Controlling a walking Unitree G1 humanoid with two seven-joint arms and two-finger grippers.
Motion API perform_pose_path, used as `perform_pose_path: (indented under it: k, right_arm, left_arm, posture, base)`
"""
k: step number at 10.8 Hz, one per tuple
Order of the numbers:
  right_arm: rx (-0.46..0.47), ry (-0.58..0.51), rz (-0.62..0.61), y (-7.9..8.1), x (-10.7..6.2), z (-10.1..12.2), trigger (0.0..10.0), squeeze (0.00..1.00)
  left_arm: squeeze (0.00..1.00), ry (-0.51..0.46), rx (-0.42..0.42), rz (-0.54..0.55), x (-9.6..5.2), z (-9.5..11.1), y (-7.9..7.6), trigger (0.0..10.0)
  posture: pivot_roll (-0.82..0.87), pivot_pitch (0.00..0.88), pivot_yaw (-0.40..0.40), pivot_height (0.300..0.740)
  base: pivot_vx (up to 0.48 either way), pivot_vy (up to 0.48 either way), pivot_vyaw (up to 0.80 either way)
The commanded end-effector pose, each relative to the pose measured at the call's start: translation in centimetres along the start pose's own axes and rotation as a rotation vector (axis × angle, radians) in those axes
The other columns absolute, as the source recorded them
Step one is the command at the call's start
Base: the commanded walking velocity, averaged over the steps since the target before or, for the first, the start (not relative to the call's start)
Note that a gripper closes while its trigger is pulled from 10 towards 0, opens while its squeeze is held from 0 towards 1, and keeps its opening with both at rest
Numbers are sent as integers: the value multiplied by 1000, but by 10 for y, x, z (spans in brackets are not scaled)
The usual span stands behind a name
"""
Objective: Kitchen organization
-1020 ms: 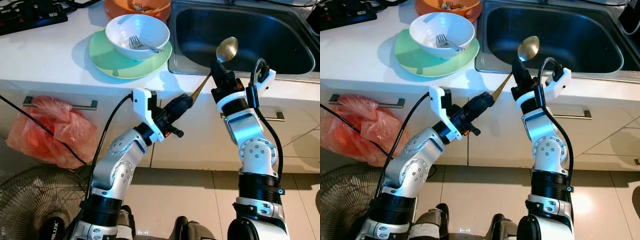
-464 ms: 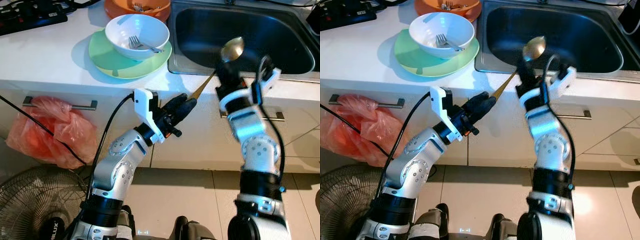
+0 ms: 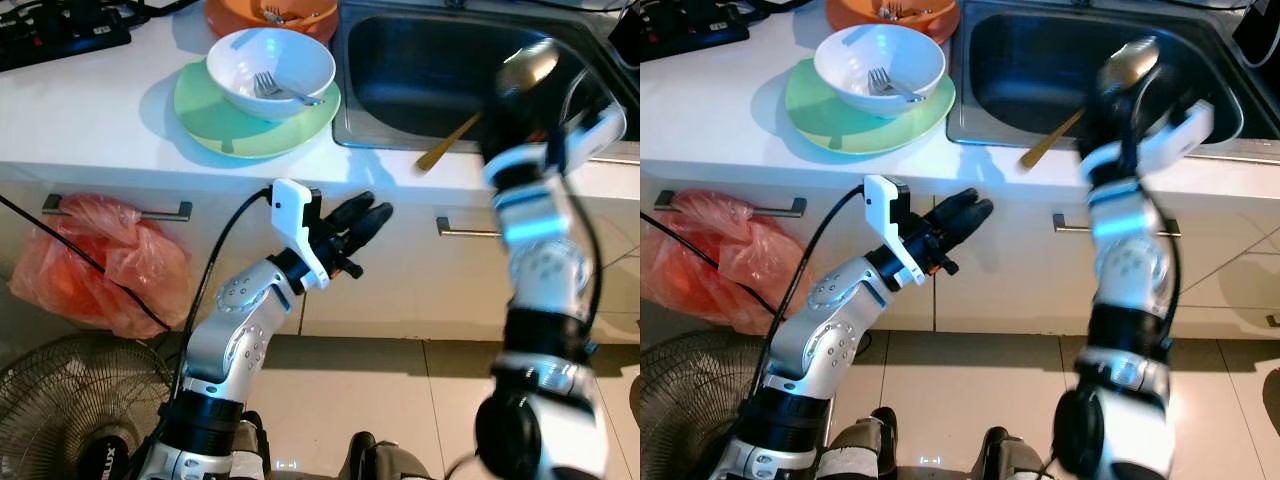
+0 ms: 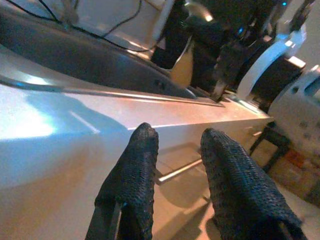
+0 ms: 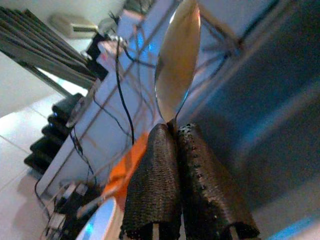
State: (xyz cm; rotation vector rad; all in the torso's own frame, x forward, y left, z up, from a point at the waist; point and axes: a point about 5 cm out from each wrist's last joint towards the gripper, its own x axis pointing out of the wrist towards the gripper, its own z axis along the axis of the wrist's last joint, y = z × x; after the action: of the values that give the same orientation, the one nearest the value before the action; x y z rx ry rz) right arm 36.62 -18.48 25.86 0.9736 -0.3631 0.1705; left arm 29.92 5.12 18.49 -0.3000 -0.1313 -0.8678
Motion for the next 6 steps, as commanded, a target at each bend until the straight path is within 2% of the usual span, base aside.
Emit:
perform_pose_path:
  k: [1, 3, 4, 6]
  right_arm:
    - [-21, -33, 9, 2, 3, 7, 10000, 0]
    - [-115, -41, 69, 14, 17, 12, 10000, 0]
    - [-140, -38, 96, 18, 22, 10, 10000, 0]
    - [-300, -5, 100, 15, 28, 1, 10000, 0]
  left_arm:
    - [0, 21, 29, 0, 4, -3, -3, 10000]
    - [0, 17, 111, 96, 9, 1, 4, 10000]
    - [0, -17, 157, 161, 13, 10, 11, 10000]
    - [0, -29, 192, 216, 15, 17, 20, 10000]
  posture:
    - [178, 189, -70, 740]
    - [178, 187, -73, 740]
    - [178, 188, -73, 740]
    - [185, 190, -73, 740]
  base:
    - [0, 0, 0]
    - [0, 0, 0]
    - [0, 0, 0]
    - [0, 0, 0]
